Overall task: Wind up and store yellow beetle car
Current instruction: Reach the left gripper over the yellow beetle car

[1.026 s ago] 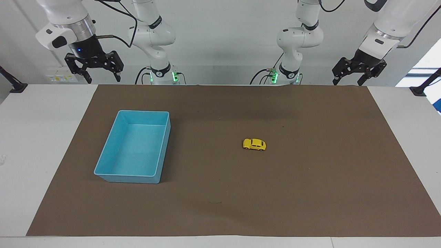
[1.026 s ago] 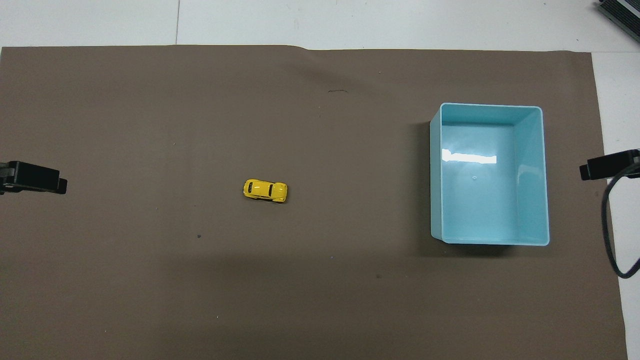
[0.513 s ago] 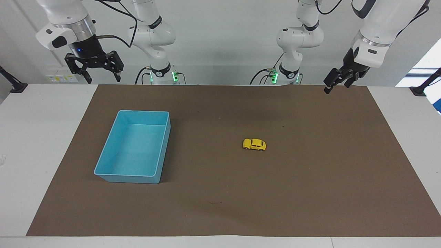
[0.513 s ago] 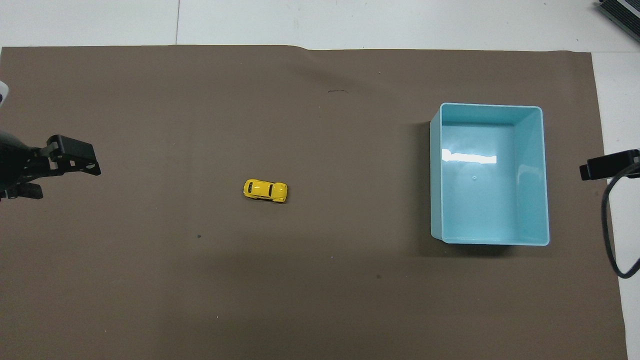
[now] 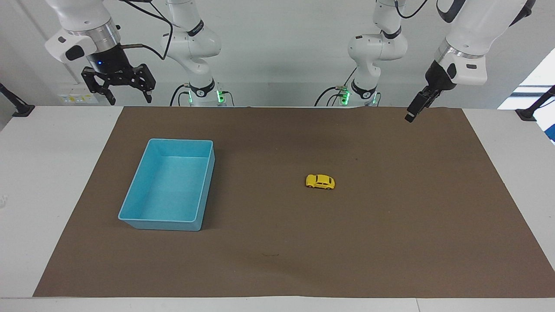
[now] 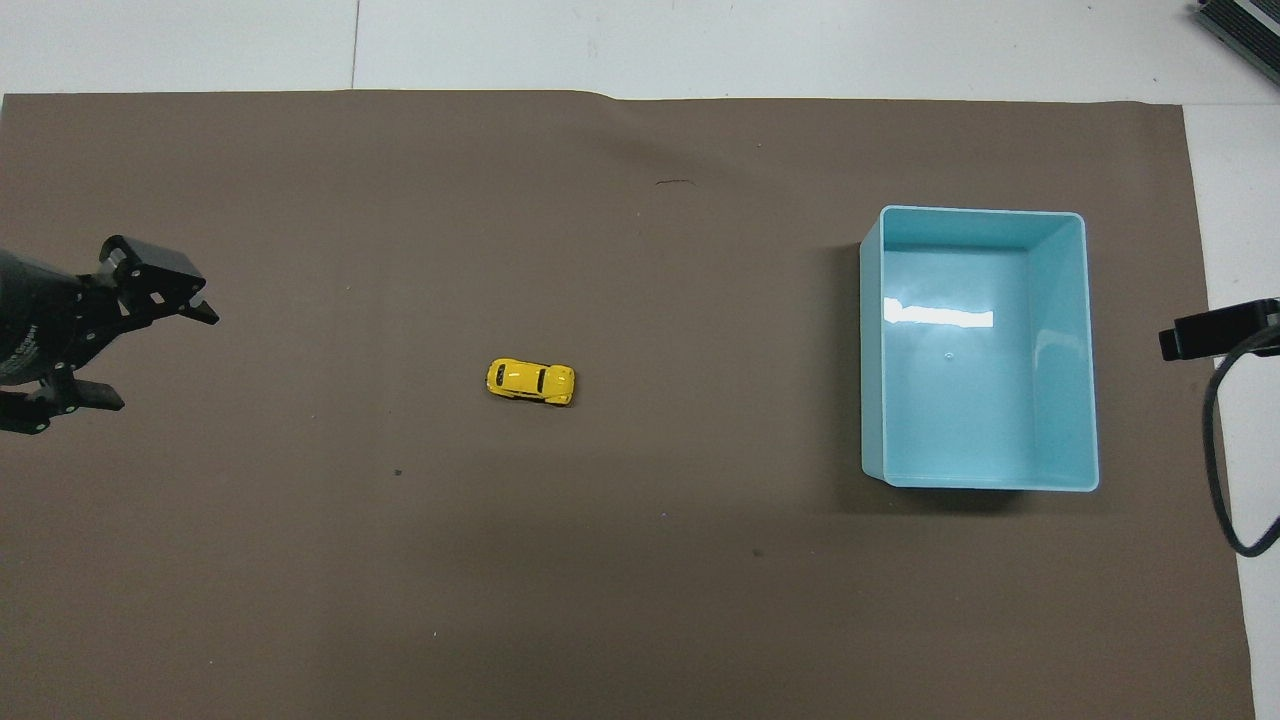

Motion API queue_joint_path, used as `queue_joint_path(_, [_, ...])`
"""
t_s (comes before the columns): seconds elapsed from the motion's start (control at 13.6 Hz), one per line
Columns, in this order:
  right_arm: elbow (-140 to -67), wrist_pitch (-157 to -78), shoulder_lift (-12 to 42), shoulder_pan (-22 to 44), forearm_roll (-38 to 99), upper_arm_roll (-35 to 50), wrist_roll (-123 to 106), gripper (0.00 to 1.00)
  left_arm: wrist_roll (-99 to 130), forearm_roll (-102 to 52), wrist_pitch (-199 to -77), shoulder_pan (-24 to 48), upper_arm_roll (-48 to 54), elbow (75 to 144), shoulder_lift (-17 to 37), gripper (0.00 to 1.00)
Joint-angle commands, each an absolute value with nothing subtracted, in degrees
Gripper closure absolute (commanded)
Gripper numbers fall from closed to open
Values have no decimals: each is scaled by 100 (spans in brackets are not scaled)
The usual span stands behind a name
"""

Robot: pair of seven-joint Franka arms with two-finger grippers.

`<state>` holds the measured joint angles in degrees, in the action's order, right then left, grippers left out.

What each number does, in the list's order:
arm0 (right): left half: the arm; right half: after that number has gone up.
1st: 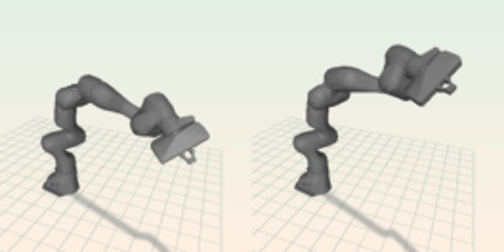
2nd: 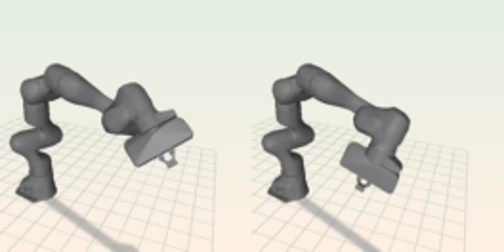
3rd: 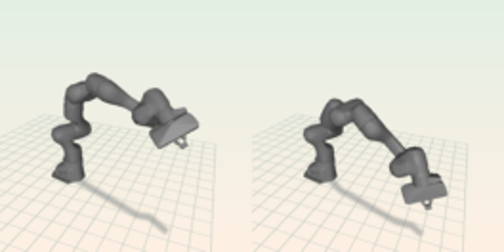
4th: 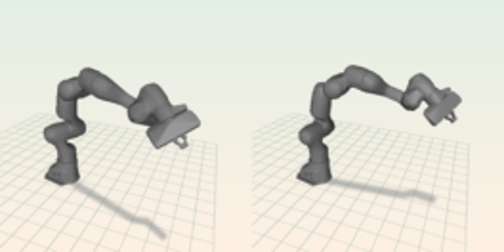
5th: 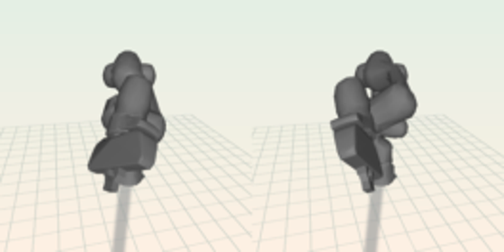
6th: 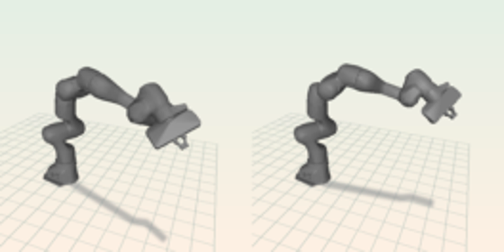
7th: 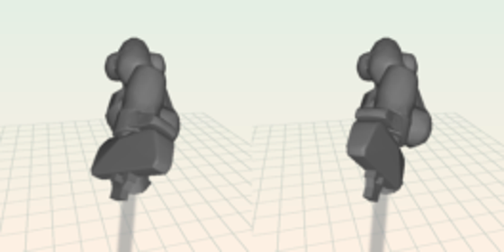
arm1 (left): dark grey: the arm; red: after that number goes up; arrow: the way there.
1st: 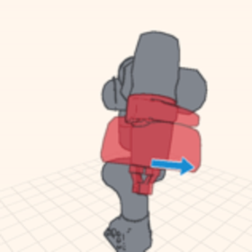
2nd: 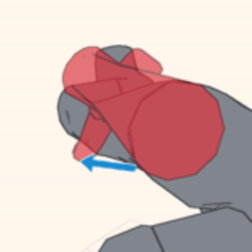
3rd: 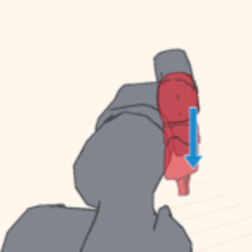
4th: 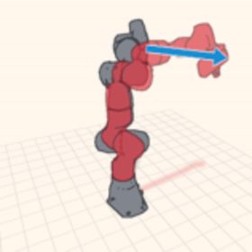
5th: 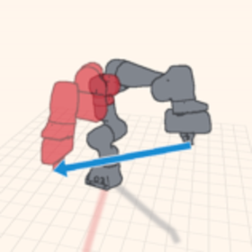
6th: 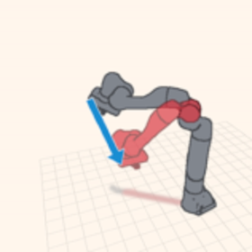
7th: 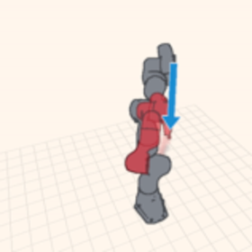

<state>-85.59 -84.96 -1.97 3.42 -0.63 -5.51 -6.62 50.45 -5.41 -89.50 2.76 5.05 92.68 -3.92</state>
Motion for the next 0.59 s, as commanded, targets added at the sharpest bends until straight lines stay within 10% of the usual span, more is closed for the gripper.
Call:
queue_joint_path(0.0, [-8596,-8455,-281,308,-9,-527,-615,0,6043,-694,-9053,535,466,9325,-352,0])
queue_joint_path(0.51, [-8596,-8446,-281,308,-9,-527,-615,0,8172,-694,-10194,774,466,9887,9,0])
